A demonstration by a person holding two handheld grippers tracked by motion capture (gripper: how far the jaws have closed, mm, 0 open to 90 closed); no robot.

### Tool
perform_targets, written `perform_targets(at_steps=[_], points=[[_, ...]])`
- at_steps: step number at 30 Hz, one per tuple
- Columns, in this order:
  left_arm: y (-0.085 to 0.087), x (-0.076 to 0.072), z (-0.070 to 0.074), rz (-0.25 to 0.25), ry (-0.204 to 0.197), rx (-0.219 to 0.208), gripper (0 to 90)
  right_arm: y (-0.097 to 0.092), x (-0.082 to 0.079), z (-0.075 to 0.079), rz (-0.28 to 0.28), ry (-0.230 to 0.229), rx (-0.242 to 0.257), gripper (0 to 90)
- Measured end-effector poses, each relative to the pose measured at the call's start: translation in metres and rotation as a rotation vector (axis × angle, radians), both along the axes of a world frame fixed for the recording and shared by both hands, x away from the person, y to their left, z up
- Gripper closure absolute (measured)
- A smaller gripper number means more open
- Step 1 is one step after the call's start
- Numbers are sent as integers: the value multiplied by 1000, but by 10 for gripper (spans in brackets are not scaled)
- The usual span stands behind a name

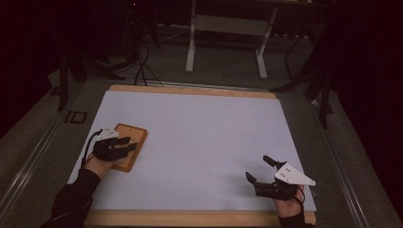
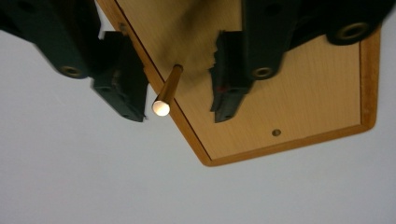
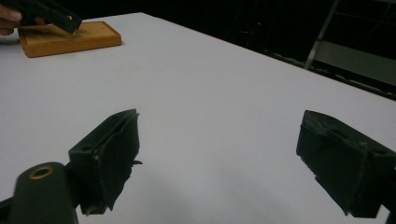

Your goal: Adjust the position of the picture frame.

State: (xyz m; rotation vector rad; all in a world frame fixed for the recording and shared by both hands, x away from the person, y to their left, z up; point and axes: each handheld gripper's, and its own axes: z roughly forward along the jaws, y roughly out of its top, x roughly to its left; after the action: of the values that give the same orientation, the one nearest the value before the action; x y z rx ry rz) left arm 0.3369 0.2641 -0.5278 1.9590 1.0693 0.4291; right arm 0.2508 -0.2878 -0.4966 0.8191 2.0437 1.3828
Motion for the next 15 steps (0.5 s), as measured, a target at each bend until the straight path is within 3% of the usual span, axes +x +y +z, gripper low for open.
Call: perform_targets(at_steps=[4,15], points=[[-2,1,-2,-8,-2,18,629,0,0,0,-1,3,0,129],[-3,0,-8,-27,-4,6,781,0,0,0,-2,8,-2,130]])
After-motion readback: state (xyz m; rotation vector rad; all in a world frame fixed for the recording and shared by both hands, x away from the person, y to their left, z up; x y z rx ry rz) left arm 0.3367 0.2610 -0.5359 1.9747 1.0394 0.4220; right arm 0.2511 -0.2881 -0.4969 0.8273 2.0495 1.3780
